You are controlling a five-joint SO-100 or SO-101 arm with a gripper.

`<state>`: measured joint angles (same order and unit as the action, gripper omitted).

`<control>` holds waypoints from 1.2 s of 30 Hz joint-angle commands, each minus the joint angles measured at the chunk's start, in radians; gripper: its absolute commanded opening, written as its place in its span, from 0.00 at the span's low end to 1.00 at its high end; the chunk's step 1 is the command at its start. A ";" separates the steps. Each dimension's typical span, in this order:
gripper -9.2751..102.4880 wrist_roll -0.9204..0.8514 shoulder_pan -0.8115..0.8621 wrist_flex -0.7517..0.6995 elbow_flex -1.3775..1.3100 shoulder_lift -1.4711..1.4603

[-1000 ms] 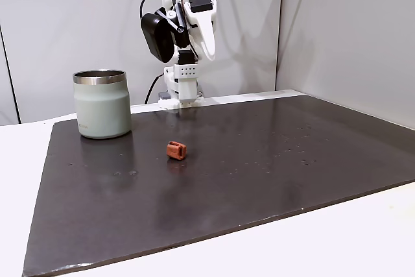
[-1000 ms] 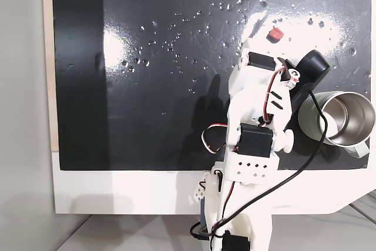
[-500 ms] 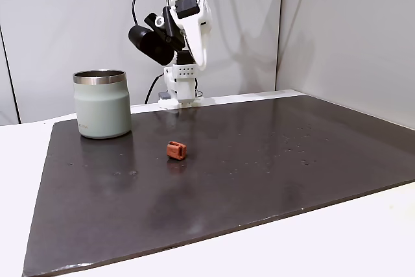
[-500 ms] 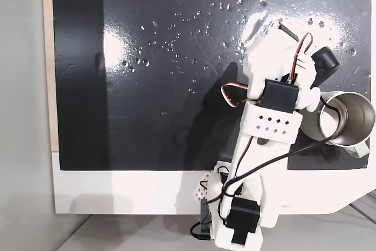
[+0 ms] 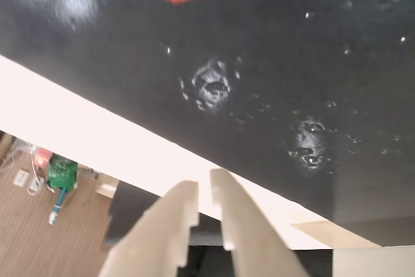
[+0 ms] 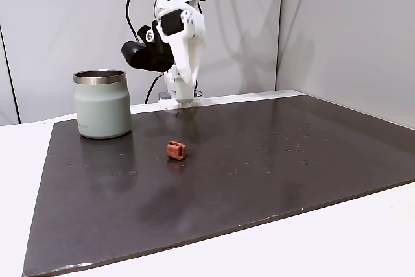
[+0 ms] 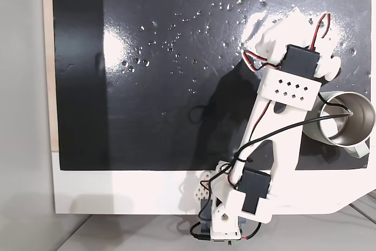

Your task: Grasp a cube and put it in the cup.

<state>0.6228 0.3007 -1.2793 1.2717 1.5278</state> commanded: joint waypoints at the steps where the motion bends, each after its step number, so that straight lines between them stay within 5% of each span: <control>1: 0.08 0.023 0.028 -0.021 -0.089 -0.014; 36: 0.08 0.023 0.028 -0.181 -0.356 -0.255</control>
<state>0.6427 0.3375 -1.4481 0.9787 1.2671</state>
